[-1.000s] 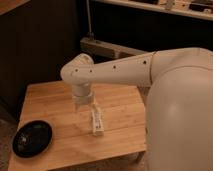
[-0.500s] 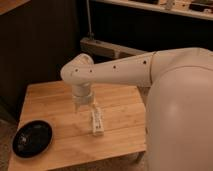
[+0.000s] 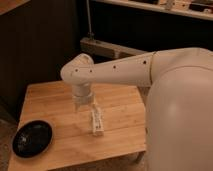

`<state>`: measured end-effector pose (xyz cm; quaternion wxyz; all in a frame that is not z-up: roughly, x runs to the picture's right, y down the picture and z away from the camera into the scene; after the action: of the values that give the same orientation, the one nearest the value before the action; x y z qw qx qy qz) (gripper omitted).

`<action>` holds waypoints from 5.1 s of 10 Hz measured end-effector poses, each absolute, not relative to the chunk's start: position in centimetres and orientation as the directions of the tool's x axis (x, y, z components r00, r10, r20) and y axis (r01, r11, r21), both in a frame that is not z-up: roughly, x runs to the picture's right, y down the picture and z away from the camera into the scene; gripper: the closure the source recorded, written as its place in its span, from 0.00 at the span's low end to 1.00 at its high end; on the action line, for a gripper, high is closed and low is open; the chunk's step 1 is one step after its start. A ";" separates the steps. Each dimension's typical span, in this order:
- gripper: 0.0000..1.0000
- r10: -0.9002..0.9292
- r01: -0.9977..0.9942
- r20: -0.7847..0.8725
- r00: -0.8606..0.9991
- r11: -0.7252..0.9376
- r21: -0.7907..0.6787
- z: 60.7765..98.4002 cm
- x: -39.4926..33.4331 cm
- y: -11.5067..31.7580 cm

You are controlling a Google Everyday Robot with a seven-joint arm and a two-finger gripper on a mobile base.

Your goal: Place the bottle in the ceramic bowl

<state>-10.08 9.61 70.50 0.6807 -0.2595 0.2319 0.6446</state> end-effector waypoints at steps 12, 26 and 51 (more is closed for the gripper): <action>0.35 0.849 -0.976 -0.505 0.158 0.058 -0.208 82.4 -5.5 14.9; 1.00 0.845 -0.738 -0.436 0.311 -0.074 -0.670 75.6 -17.6 8.5; 0.20 0.825 -0.528 -0.296 0.482 0.004 -0.849 73.6 -35.9 15.7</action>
<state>-35.93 15.74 73.60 0.6934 -0.5101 -0.1452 0.4878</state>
